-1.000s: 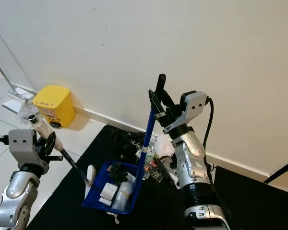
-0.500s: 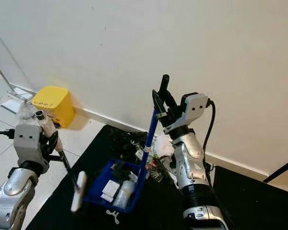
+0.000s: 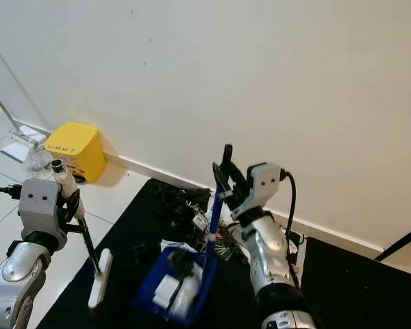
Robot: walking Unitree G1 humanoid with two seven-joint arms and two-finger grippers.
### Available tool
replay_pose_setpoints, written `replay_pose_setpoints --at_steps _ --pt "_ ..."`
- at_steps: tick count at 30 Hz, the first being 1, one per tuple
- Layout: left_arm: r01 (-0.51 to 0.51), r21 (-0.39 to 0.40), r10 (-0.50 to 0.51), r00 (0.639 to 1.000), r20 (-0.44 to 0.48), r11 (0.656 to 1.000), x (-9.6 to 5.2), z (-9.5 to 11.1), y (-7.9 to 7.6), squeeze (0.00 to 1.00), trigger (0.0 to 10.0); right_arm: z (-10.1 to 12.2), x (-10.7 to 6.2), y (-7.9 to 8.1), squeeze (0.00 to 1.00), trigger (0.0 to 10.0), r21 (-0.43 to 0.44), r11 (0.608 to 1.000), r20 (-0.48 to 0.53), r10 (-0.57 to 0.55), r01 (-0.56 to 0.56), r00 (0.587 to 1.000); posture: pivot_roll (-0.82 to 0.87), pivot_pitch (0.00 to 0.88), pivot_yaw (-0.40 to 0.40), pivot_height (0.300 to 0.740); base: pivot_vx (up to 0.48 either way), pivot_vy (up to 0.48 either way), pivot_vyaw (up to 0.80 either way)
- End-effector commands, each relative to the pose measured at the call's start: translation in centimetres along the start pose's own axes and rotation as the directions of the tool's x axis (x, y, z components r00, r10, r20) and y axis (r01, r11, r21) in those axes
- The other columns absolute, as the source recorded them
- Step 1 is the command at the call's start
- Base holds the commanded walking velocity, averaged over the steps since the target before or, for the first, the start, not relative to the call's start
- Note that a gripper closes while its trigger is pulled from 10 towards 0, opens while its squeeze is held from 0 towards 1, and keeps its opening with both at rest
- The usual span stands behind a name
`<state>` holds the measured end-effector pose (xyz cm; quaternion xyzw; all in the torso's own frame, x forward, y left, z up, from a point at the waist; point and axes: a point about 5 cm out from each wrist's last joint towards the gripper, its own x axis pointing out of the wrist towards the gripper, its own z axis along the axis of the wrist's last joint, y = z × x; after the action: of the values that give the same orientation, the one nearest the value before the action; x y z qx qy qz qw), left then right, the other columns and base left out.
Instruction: Sweep floor
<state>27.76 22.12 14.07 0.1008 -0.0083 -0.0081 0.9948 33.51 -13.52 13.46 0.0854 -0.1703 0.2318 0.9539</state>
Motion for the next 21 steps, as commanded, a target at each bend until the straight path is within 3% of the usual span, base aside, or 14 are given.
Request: replay_pose_setpoints --at_steps 1,10,14,21 --pt "-0.006 0.008 0.006 1.0 0.022 1.0 -0.2 0.5 -0.1 0.0 10.0 -0.2 -0.5 0.4 0.0 10.0 -0.012 1.0 0.026 0.029 -0.029 0.999 0.11 0.081 0.008 0.74 0.0 0.0 0.0" --pt "-0.007 -0.002 0.007 1.0 0.015 1.0 -0.3 0.5 0.0 0.0 10.0 0.2 -0.7 0.6 0.0 10.0 -0.044 0.995 0.053 0.09 -0.088 0.995 0.11 0.066 0.013 0.74 0.0 0.0 0.0" --pt "0.01 -0.017 -0.01 1.0 0.017 1.0 0.0 0.6 -0.9 0.0 10.0 -0.3 -0.6 1.1 0.0 10.0 -0.05 0.994 0.046 0.102 -0.1 0.994 0.11 0.066 0.016 0.74 0.0 0.0 0.0" --pt "0.011 -0.02 -0.011 1.0 0.009 1.0 0.0 0.4 -0.9 0.0 10.0 -1.7 -1.2 1.6 0.0 10.0 -0.033 0.994 0.001 0.102 -0.102 0.995 0.13 0.084 0.028 0.74 0.0 0.0 0.0"
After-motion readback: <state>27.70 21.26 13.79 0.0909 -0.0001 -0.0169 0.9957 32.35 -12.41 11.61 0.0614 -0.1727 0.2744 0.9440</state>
